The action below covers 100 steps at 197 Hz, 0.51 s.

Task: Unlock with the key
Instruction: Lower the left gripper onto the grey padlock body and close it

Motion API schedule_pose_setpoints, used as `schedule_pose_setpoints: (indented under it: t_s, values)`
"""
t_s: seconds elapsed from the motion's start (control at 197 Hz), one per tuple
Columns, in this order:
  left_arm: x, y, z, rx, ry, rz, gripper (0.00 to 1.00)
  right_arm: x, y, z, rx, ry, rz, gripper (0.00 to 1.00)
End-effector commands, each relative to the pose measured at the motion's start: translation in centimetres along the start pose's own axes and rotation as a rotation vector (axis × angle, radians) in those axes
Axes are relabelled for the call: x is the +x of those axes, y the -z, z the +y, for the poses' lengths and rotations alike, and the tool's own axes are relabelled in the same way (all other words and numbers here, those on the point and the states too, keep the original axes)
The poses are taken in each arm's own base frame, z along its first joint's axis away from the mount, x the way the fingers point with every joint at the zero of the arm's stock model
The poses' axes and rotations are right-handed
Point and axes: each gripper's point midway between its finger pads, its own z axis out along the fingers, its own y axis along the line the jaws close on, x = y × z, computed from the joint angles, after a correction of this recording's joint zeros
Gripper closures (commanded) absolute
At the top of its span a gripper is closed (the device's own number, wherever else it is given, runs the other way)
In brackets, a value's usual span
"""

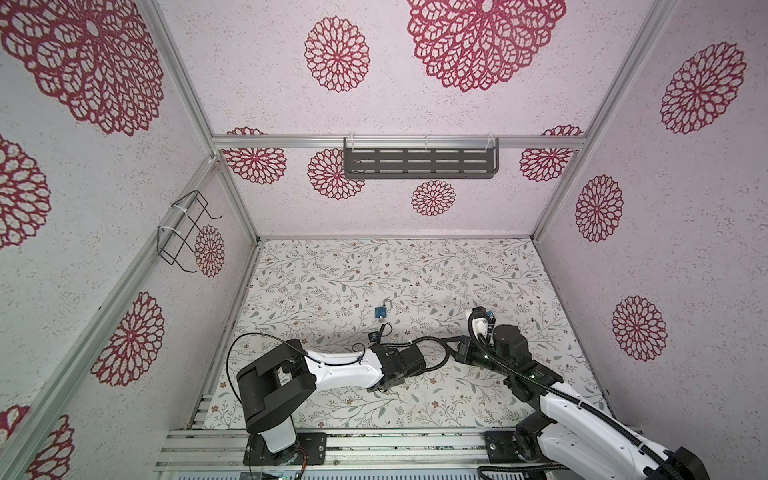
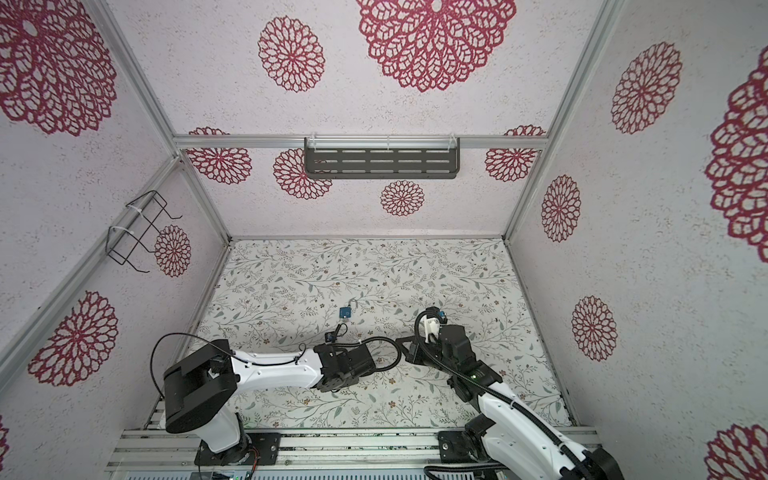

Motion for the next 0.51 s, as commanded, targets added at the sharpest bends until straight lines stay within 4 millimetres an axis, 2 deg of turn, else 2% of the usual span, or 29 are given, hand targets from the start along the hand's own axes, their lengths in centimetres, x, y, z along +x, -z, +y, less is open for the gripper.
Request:
schedule_pose_setpoints:
  t_s: [0.0, 0.243, 0.501]
  values:
    - [0.78, -0.83, 0.39, -0.001, 0.013, 0.032, 0.49, -0.36, -0.04, 0.58, -0.036, -0.003, -0.011, 1.00]
    - [0.70, -0.50, 0.17, 0.013, 0.001, 0.034, 0.59, -0.44, -0.12, 0.74, -0.046, -0.007, -0.012, 1.00]
    - [0.41, -0.02, 0.21, 0.010, -0.011, 0.028, 0.63, -0.58, -0.06, 0.82, -0.051, -0.013, -0.017, 1.00]
